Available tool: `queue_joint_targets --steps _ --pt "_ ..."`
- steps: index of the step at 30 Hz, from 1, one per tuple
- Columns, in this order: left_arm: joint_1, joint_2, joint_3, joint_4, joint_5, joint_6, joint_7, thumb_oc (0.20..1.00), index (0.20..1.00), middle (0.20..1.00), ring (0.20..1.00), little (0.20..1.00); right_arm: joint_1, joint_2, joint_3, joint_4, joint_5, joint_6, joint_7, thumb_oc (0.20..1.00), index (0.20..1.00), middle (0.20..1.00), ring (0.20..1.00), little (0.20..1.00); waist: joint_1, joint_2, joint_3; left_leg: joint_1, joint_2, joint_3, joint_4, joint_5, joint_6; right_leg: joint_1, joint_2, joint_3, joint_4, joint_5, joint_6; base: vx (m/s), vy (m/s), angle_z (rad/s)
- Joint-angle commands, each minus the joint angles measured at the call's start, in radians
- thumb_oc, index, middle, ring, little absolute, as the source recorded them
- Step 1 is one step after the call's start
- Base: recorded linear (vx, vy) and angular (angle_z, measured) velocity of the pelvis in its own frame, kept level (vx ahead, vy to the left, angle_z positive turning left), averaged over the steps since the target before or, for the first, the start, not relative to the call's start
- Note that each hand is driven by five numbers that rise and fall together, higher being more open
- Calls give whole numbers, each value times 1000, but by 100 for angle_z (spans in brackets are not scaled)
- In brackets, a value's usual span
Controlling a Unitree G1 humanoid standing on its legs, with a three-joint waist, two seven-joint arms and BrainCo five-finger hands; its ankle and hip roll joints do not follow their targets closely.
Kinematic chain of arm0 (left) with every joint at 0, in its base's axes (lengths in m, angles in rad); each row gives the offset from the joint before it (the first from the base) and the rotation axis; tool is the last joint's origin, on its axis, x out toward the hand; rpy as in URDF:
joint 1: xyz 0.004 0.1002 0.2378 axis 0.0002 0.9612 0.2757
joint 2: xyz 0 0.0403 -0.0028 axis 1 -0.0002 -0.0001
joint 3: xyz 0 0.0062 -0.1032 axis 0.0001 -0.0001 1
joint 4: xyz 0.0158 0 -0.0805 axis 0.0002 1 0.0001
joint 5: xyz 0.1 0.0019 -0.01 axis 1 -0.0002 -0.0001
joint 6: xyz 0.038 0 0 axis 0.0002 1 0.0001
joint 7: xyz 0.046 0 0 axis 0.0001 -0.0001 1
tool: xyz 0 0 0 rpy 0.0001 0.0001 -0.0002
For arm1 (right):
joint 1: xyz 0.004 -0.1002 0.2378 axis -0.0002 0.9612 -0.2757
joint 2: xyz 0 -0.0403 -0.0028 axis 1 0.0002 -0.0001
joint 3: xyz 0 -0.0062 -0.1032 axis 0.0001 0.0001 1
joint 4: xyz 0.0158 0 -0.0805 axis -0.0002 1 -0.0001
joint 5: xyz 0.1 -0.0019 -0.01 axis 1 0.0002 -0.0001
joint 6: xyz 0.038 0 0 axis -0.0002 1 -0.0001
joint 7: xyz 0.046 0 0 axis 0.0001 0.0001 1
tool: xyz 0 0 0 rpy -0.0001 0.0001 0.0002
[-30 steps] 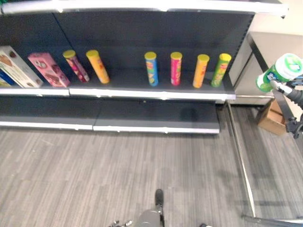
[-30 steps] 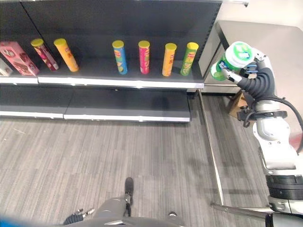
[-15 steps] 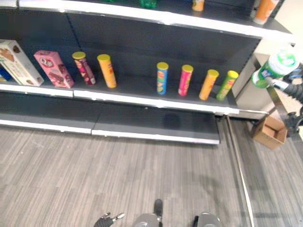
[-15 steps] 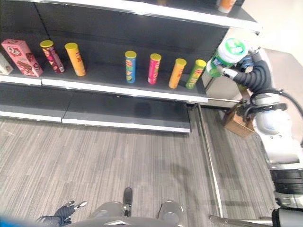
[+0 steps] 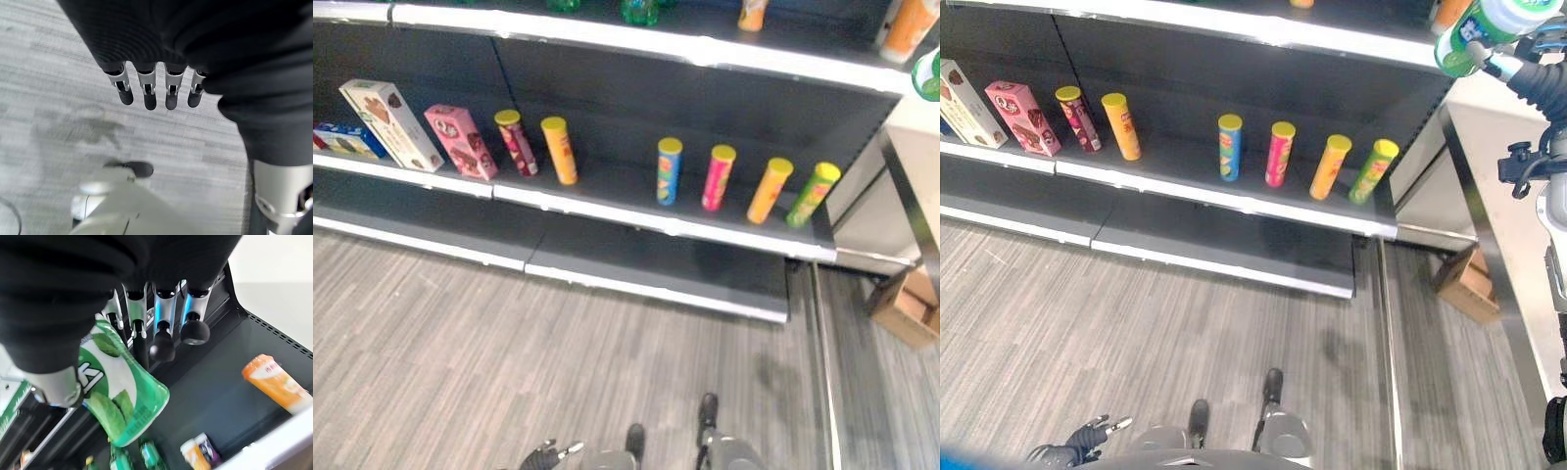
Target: Put the goods on the table back onto the shelves and tidy them up.
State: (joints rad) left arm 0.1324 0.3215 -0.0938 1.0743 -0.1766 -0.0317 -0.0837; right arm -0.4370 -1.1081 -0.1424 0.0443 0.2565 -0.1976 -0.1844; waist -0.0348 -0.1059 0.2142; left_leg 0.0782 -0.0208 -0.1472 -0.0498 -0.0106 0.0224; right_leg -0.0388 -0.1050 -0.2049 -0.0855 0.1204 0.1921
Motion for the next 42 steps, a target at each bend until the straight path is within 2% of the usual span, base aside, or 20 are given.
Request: queue_joint_targets --steps 1,6,7,8,9,14,15,16,17,18,20,21,22,25,27,28,32,36,38,42 --pt "19 55 -8 -18 -5 -3 3 1000 1000 1000 1000 1000 -83 -71 1 20 54 -26 -1 200 200 200 200 200 16 -4 -85 146 73 -9 156 -259 -86 -115 22 29 67 -38 -22 313 -175 34" --pt "30 58 10 -10 -31 1 10 1000 1000 1000 1000 1000 -150 -101 61 38 75 -29 10 200 200 200 200 200 18 6 -107 111 125 -21 257 -162 -138 -75 62 -3 71 -98 -54 236 -163 15" --pt "33 63 11 -15 -40 2 10 1000 1000 1000 1000 1000 -177 -112 95 58 70 -27 13 200 200 200 200 200 27 -5 -109 85 145 2 356 -91 -170 -32 79 -16 66 -125 -80 156 -112 2" --pt "34 62 13 -15 -40 2 10 1000 1000 1000 1000 1000 -185 -112 102 61 70 -28 13 200 200 200 200 200 25 -3 -107 82 145 1 364 -94 -170 -31 80 -17 65 -125 -81 313 -244 5" --pt "35 68 17 -24 -55 6 14 1000 1000 1000 1000 1000 -226 -117 147 73 61 -22 17 200 200 200 200 200 39 -23 -96 31 156 22 516 -21 -177 21 90 -20 55 -146 -106 180 -167 1" --pt "26 81 15 -18 -75 7 22 1000 1000 1000 1000 1000 -457 -127 391 195 28 22 29 200 200 200 200 200 75 -51 -59 -58 157 63 704 23 -127 92 101 -10 38 -182 -141 148 -137 -5" --pt "22 93 15 -23 -98 10 27 1000 1000 1000 1000 1000 -575 -135 514 239 -4 46 35 200 200 200 200 200 88 -65 -50 -114 158 84 666 -20 -113 107 96 -9 35 -194 -142 86 -78 8" --pt "23 88 18 -23 -98 10 27 1000 1000 1000 1000 1000 -595 -134 533 246 -3 45 35 200 200 200 200 200 85 -61 -50 -112 159 86 666 -22 -112 108 97 -7 35 -195 -142 168 -49 7" --pt "13 90 17 7 -112 9 40 1000 1000 1000 1000 1000 -743 -84 673 335 -33 55 31 200 200 200 200 200 122 -71 -33 -211 123 86 515 -124 -108 133 83 -1 32 -215 -136 110 -1 14" --pt "12 89 18 8 -112 9 40 1000 1000 1000 1000 1000 -748 -84 678 337 -32 54 31 200 200 200 200 200 118 -73 -35 -213 119 86 510 -118 -108 129 79 -3 33 -214 -135 140 7 20" --pt "8 95 10 17 -121 7 46 1000 1000 1000 1000 1000 -786 -42 713 395 -38 61 21 200 200 200 200 200 146 -60 -27 -300 92 70 365 -46 -126 152 91 -1 31 -231 -135 88 27 28" --pt "8 93 10 17 -121 6 46 1000 1000 1000 1000 1000 -791 -41 718 398 -38 60 21 200 200 200 200 200 146 -61 -26 -294 91 71 356 -42 -127 153 90 -1 31 -231 -136 224 61 24" --pt "8 92 -6 12 -132 0 49 1000 1000 1000 1000 1000 -820 -2 734 472 -29 63 11 200 200 200 200 200 174 -34 -20 -334 77 59 208 80 -143 191 119 5 23 -247 -141 250 59 20" --pt "-3 92 -22 16 -146 -5 61 1000 1000 1000 1000 1000 -856 58 762 563 -16 71 5 200 200 200 200 200 211 -12 -14 -369 56 40 77 137 -158 247 151 35 22 -283 -149 321 81 -3" --pt "11 90 -14 23 -147 -2 61 1000 1000 1000 1000 1000 -858 95 779 597 -24 85 14 200 200 200 200 200 231 -4 -29 -356 52 28 52 138 -149 268 160 60 33 -304 -147 395 137 -23" --pt "20 85 -12 33 -149 -3 61 1000 1000 1000 1000 1000 -851 124 768 601 -33 97 20 200 200 200 200 200 242 3 -47 -320 50 7 50 171 -144 297 157 74 36 -322 -139 355 142 -55" --pt "20 88 -14 44 -141 -3 64 1000 1000 1000 1000 1000 -814 176 730 595 -34 98 22 200 200 200 200 200 253 -8 -67 -311 41 27 102 148 -125 315 122 82 65 -341 -117 287 161 -65" --pt "21 90 -13 30 -141 -6 65 1000 1000 1000 1000 1000 -797 194 727 585 -54 111 30 200 200 200 200 200 257 -24 -91 -289 32 57 121 113 -105 308 76 83 112 -329 -85 246 172 -40" --pt "18 91 -28 18 -129 -8 64 1000 1000 1000 1000 1000 -787 203 715 580 -64 117 34 200 200 200 200 200 243 -31 -109 -256 10 87 120 70 -67 262 35 88 212 -307 -45 252 263 -25" --pt "15 95 -27 6 -135 -10 69 1000 1000 1000 1000 1000 -773 217 702 555 -70 119 37 200 200 200 200 200 229 -24 -104 -226 -3 106 120 39 -36 194 -2 77 346 -249 -12 95 178 -18"
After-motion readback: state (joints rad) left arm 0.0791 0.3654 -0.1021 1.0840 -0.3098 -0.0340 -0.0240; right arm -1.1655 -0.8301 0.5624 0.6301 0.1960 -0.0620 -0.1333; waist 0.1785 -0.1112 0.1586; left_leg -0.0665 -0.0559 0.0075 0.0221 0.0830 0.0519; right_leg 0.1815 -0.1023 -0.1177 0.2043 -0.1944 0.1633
